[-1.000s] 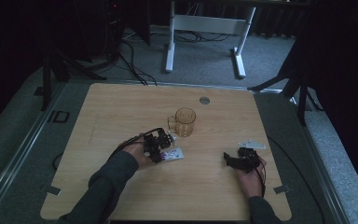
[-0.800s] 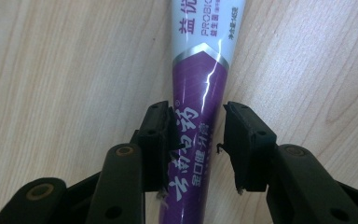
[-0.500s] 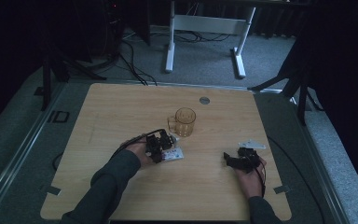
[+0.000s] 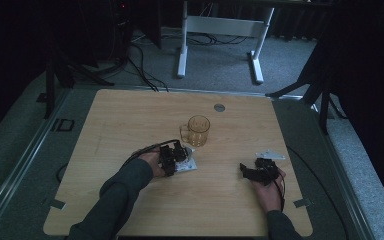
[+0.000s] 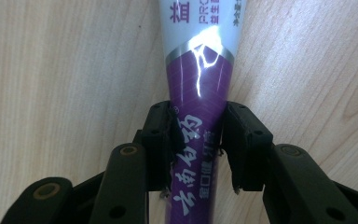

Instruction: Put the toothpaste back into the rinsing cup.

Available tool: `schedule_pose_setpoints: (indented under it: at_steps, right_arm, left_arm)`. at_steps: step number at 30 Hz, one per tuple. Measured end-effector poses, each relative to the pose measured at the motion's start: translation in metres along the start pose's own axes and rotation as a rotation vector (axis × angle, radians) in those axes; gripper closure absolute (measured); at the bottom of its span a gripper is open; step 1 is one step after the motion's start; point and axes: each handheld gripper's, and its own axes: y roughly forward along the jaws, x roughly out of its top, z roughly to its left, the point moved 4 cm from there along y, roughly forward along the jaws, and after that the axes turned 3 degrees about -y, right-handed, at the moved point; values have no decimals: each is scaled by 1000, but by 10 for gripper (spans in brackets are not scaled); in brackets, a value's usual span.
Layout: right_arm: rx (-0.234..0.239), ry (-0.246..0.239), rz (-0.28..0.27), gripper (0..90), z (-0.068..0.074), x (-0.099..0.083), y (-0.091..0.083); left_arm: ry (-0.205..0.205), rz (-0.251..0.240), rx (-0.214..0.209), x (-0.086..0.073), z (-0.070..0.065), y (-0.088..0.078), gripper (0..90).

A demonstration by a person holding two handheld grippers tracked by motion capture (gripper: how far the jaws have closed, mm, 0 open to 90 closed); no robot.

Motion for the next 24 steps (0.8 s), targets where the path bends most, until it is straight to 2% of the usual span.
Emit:
schedule_pose_setpoints:
  at_steps: [11,15,24]
  right_arm:
    - [0,0,0,231,0,0,0]
    - [0,-1,0,231,0,0,0]
    - [-1,0,0,231,0,0,0]
  left_arm:
    - [6,16,-30,1,2,7,615]
    - [-11,10,-52,1,3,8,620]
    - [-38,8,-60,0,5,3,716]
